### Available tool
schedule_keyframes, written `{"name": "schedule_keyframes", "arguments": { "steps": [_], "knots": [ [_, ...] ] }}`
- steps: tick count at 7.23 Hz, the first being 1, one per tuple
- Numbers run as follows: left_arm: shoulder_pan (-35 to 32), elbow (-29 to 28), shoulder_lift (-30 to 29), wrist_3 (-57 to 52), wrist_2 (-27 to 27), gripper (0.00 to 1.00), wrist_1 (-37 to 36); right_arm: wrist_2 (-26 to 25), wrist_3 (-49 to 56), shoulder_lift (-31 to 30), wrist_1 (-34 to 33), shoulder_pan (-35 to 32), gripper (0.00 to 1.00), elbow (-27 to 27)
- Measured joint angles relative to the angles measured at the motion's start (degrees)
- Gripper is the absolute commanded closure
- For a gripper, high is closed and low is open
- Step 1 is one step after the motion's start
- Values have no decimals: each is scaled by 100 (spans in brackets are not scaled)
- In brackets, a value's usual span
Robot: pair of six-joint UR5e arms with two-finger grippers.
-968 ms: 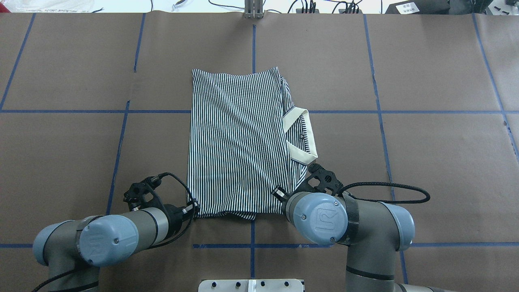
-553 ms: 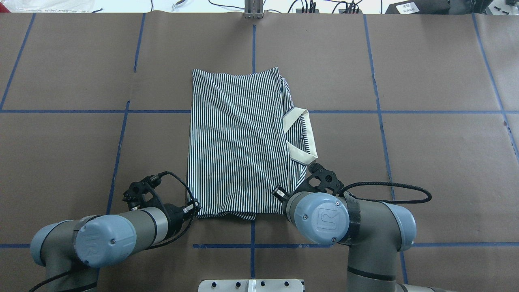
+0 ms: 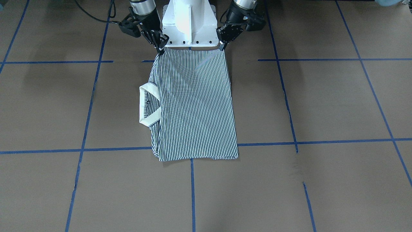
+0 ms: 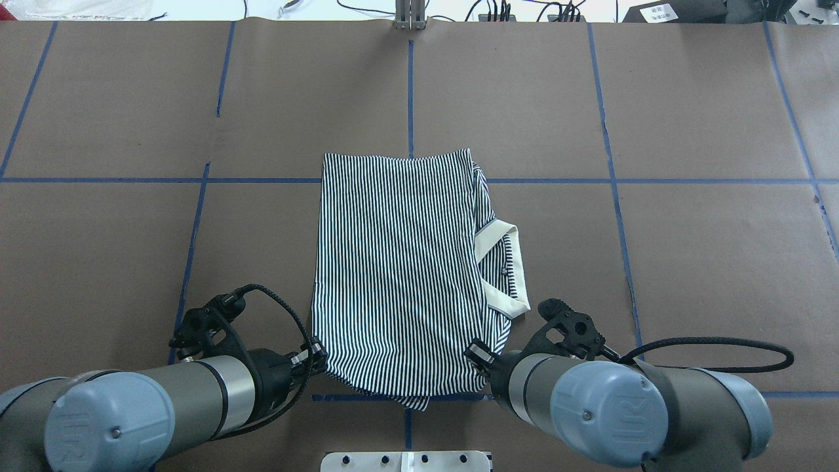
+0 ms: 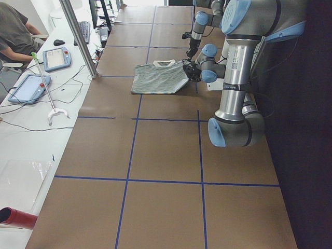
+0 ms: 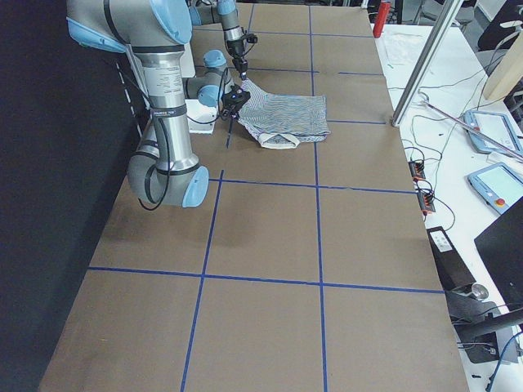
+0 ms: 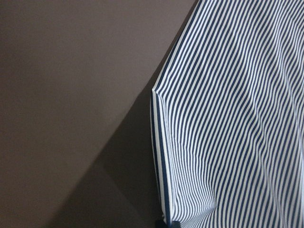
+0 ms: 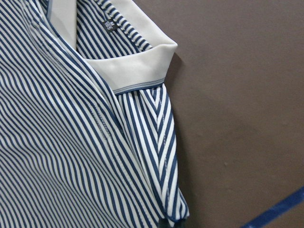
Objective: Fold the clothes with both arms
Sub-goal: 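Lift the near edge with both grippers and fold it away from the robot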
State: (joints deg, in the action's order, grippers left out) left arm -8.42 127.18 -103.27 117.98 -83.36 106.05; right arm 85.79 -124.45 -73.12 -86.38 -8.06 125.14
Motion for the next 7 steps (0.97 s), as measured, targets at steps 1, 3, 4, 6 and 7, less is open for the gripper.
{"name": "schedule_keyframes", "arguments": {
  "steps": [1,3,4,6,7],
  "knots": [
    [20,178,-42,48,-10,100,-96,-8,-63,-48,-34,-47,100,194],
    [-394,150,-281,-71,-28,100,-143,71,154,85,-84,-588,100,96],
    [-753,-41,-446,-287,-42,100,-148,180,360,322,-93,-957,100,-173],
    [-1360,-566,-755,-748,-118,100,-129,604,794,890,-72,-1770,100,-954],
    [-1610,-892,-981,-922,-183,100,-107,793,1013,1128,-45,-2104,100,-1339]
  ]
}}
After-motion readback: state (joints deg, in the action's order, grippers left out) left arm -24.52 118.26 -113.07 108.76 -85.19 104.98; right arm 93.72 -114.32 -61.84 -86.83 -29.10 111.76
